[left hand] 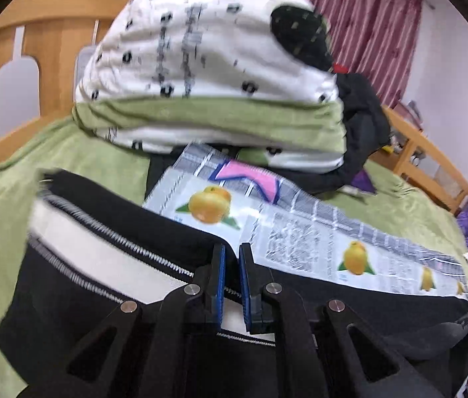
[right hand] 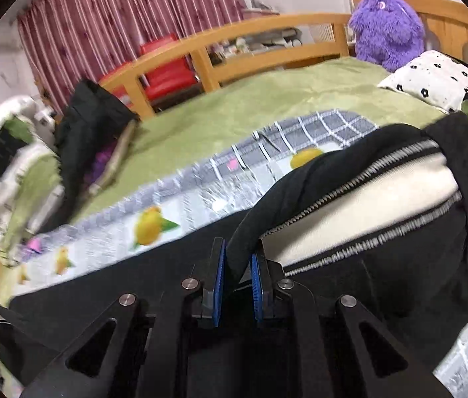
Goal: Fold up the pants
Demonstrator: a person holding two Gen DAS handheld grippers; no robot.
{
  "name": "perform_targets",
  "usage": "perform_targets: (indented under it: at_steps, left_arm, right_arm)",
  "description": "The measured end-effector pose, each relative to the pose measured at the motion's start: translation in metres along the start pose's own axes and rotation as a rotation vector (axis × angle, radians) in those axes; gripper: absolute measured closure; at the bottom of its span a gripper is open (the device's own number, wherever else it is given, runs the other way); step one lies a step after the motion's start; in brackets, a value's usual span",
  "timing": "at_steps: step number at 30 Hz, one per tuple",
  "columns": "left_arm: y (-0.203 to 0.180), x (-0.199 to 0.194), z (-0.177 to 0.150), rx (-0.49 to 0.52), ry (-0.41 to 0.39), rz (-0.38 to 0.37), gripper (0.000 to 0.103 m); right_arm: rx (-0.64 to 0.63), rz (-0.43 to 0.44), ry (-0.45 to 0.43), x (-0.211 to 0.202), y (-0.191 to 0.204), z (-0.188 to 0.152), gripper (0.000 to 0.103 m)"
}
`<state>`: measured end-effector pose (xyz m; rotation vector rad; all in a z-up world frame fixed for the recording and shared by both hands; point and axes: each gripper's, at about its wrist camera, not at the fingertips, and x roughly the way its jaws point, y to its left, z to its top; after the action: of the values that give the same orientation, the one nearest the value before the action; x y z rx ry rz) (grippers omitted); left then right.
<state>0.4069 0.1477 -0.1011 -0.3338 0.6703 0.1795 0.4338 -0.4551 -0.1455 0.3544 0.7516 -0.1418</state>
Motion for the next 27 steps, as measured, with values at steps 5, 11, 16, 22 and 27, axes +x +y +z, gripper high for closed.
perform_targets:
  at_steps: [5, 11, 16, 22, 27]
  left_arm:
    - [0.006, -0.004, -0.007, -0.009, 0.025, 0.035, 0.062]
    - [0.016, -0.062, -0.033, 0.032, 0.024, 0.009, 0.041]
    - [0.045, -0.097, -0.089, -0.034, 0.137, -0.059, 0.04]
    - [0.084, -0.097, -0.149, -0.194, 0.26, -0.146, 0.04]
    - [0.087, -0.072, -0.144, -0.253, 0.278, -0.164, 0.041]
  right_arm:
    - [-0.076, -0.077, 0.045, 0.013, 0.006, -0.01, 0.066]
    - [-0.082, -0.049, 0.06, -0.049, -0.013, -0.045, 0.053]
    - [-0.074, -0.05, 0.111, -0.089, -0.042, -0.088, 0.052]
    - [0.058, -0.038, 0.172, -0.103, -0.093, -0.133, 0.045]
    - [0.117, -0.018, 0.184, -0.083, -0.103, -0.127, 0.044]
